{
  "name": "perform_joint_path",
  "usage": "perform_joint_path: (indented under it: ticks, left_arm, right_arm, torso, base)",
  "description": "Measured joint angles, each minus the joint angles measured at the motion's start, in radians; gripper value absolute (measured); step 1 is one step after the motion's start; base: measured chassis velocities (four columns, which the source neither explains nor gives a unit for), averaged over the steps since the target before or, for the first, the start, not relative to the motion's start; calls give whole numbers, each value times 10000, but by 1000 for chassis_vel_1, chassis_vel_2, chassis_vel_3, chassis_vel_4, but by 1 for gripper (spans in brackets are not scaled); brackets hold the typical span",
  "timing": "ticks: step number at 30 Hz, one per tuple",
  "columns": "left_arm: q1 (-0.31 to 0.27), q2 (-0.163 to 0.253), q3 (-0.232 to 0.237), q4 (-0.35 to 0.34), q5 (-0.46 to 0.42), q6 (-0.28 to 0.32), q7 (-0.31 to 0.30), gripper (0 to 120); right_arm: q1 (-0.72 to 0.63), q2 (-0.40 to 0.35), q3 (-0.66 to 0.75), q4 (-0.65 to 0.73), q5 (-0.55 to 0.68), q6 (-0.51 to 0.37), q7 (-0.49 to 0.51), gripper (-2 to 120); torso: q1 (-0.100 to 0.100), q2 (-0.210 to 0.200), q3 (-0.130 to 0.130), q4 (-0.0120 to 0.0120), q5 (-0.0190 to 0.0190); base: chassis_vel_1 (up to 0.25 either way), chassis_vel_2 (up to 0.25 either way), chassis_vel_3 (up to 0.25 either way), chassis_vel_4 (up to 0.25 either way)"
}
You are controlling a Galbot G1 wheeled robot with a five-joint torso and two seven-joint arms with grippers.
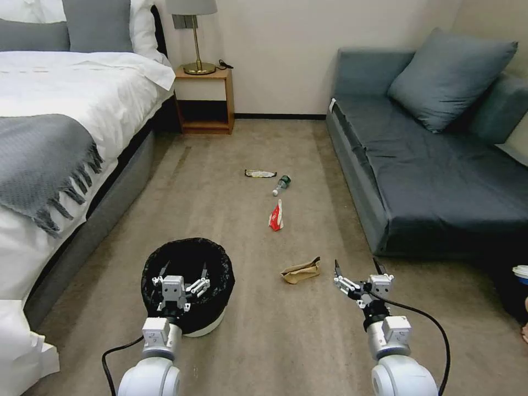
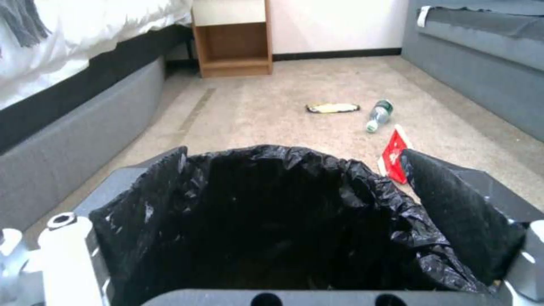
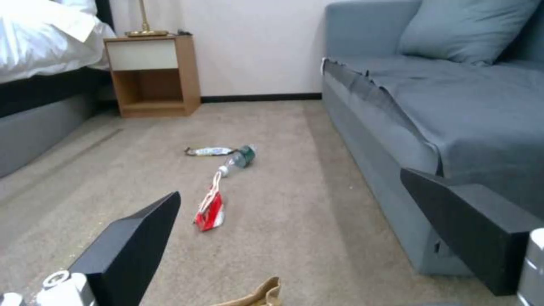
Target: Pick up the trash bin, then pick up the garbage on the floor and place it into the trash bin.
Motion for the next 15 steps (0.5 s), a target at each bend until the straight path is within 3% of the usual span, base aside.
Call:
perform_joint_path:
  ticks: [15]
  left_arm:
    - [0, 0, 0, 0, 0, 0, 0, 99]
  right_arm:
    - [0, 0, 0, 0, 0, 0, 0, 100]
  torso:
    - [0, 0, 0, 0, 0]
  base:
    - [0, 0, 0, 0]
